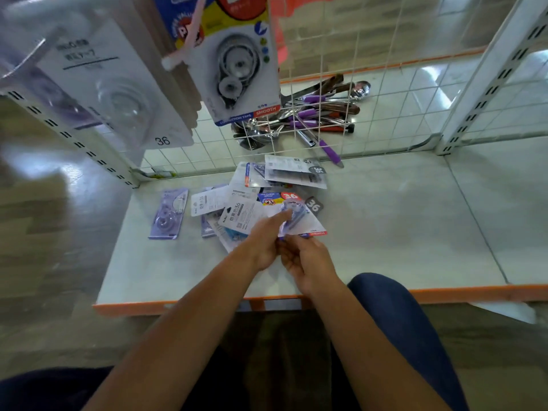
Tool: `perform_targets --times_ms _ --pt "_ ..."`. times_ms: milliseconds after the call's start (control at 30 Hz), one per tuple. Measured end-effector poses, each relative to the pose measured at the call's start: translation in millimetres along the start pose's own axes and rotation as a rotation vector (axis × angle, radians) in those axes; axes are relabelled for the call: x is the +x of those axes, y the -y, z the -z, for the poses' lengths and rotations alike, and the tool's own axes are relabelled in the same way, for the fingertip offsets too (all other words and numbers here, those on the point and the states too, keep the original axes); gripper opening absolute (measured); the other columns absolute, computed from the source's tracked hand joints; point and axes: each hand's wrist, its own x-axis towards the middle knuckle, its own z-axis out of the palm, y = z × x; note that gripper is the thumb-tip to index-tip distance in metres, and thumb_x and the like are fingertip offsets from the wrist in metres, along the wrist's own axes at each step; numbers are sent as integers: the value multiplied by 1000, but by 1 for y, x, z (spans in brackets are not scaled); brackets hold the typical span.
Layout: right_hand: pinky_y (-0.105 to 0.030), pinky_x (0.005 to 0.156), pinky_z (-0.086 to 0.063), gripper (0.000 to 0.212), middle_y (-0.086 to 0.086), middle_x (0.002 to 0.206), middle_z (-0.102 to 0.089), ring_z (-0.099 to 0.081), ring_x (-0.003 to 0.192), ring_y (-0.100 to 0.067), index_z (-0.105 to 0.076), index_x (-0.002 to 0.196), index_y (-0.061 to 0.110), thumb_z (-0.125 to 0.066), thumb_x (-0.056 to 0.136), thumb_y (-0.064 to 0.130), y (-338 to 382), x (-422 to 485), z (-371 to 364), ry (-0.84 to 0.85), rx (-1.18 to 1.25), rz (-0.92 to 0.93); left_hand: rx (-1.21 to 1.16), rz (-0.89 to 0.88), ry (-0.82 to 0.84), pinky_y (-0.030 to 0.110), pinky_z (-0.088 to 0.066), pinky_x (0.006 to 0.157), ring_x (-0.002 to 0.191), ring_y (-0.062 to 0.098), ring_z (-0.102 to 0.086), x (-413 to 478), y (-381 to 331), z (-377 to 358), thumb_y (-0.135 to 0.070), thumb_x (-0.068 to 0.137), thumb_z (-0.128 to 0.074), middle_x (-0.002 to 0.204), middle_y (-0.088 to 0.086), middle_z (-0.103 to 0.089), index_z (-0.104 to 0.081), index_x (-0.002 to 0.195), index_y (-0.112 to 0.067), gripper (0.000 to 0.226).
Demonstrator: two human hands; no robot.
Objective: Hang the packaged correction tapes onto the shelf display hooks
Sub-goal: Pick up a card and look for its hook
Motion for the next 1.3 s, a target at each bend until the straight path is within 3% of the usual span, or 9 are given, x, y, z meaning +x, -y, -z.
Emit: perform_targets --times_ms 100,267,367,500,800,933,1033,1133,1300 --pt "-24 62 -50 15 -10 78 -69 -64 66 -14 -63 105 6 -57 92 10 -3 -11 -1 85 -5 42 -11 -99 32 30 -57 66 77 21 -68 -18 -8 8 -9 91 -60 96 12 -70 -62 117 -7 25" --pt "-31 70 -49 30 -6 85 -73 -67 79 -18 -64 105 13 -53 94 38 11 -25 -3 88 73 89 64 -174 1 49 -51 91 91 28 -66 -57 -30 22 -4 91 -60 95 9 -71 -63 97 -17 15" --pt "-31 67 -50 25 -4 87 -72 -68 79 -16 -65 102 13 -55 95 35 28 -32 -7 90 56 142 94 -207 55 41 -56 79 87 24 -66 -82 -45 33 -3 91 -60 99 10 -69 -61 108 -13 20" --pt "-31 73 -52 33 -4 99 -72 -67 86 -16 -60 123 11 -54 95 27 52 -46 -21 185 -124 307 163 -209 139 39 -55 86 104 28 -65 -110 -54 45 -5 90 -61 115 14 -68 -57 122 -9 33" --pt "-29 72 -58 9 4 84 -74 -71 84 -15 -67 95 14 -59 91 12 91 -116 -74 308 -240 752 297 -349 211 31 -57 83 97 18 -69 -147 -63 50 -3 84 -67 106 3 -73 -64 106 -21 29" --pt "-28 76 -57 11 9 83 -74 -70 87 -12 -66 93 19 -58 91 11 93 -135 -83 357 -306 884 365 -527 165 33 -58 84 96 16 -70 -160 -68 50 -5 81 -70 100 -2 -74 -63 102 -26 30" --pt "-27 79 -56 12 12 83 -73 -69 88 -9 -66 92 22 -61 89 12 99 -143 -90 423 -316 990 362 -629 182 23 -58 75 89 8 -70 -170 -74 50 -2 80 -69 92 -8 -75 -62 102 -25 32" --pt "-19 74 -53 15 16 80 -72 -68 84 -3 -64 93 23 -59 85 11 102 -147 -94 489 -341 1054 373 -690 159 13 -53 64 80 -4 -67 -174 -78 51 -3 81 -68 81 -19 -72 -59 98 -32 35" --pt "-20 75 -53 17 16 82 -72 -68 86 -4 -64 95 19 -56 89 6 101 -148 -98 548 -338 1124 403 -769 96 12 -53 67 85 1 -66 -176 -81 54 -8 80 -70 88 -22 -68 -56 95 -38 36"
